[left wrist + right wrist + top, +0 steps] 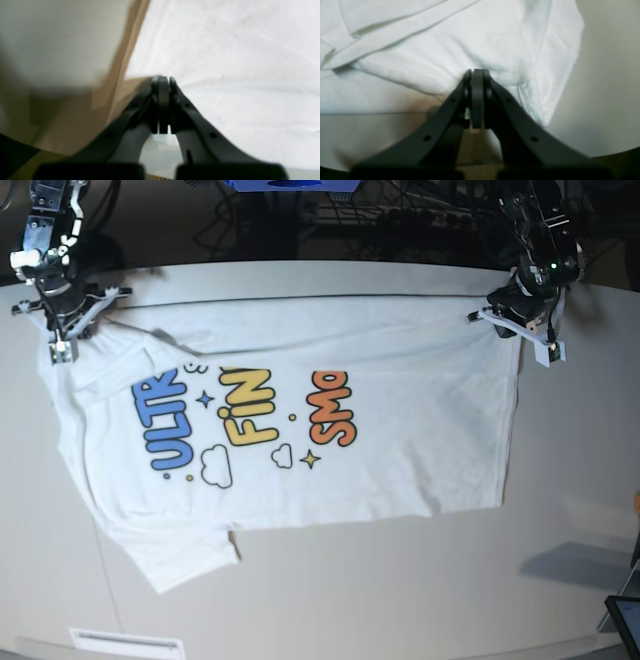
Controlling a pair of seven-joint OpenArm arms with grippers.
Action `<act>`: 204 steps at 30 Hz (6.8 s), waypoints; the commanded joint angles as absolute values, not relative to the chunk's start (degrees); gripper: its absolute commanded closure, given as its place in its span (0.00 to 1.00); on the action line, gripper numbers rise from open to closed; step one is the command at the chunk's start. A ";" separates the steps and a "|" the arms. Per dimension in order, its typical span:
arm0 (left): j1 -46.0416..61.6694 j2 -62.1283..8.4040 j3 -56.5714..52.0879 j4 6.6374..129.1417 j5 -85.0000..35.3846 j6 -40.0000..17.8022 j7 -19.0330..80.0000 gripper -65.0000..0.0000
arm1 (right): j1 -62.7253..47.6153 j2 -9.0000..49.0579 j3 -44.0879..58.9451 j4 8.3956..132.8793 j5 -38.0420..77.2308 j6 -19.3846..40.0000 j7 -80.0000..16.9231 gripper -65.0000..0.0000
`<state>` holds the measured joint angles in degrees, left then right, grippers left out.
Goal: Fold the T-shirt properly
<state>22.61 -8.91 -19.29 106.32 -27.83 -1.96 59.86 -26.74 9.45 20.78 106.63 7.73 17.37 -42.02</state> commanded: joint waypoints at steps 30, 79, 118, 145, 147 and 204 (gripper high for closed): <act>22.81 -11.47 -19.82 114.51 -26.68 -1.80 46.11 1.00 | -35.56 2.95 8.92 114.86 -23.69 19.91 -21.85 0.47; 23.25 -12.62 -20.00 113.01 -26.77 -1.80 46.20 1.00 | -28.44 2.77 2.42 113.80 -24.22 19.91 -32.92 0.99; 23.08 -12.62 -20.09 112.92 -26.77 -1.80 46.20 1.00 | -29.85 1.54 2.33 115.03 -24.48 20.00 -37.05 0.64; 23.08 -12.62 -20.09 110.55 -26.77 -1.80 46.20 1.00 | -28.18 1.45 2.33 113.63 -24.13 20.00 -37.05 0.64; 23.08 -12.62 -20.09 110.55 -26.77 -1.80 46.11 1.00 | -28.18 1.45 2.33 113.54 -24.13 20.00 -37.14 0.68; 22.37 -12.62 -20.09 110.55 -26.77 -1.80 46.20 1.00 | -7.60 8.66 -5.93 105.71 -24.48 19.47 -37.93 0.69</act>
<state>22.52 -11.92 -19.73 109.69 -26.81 -1.74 47.29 -8.16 8.40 -6.24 104.97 -24.36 20.01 -39.05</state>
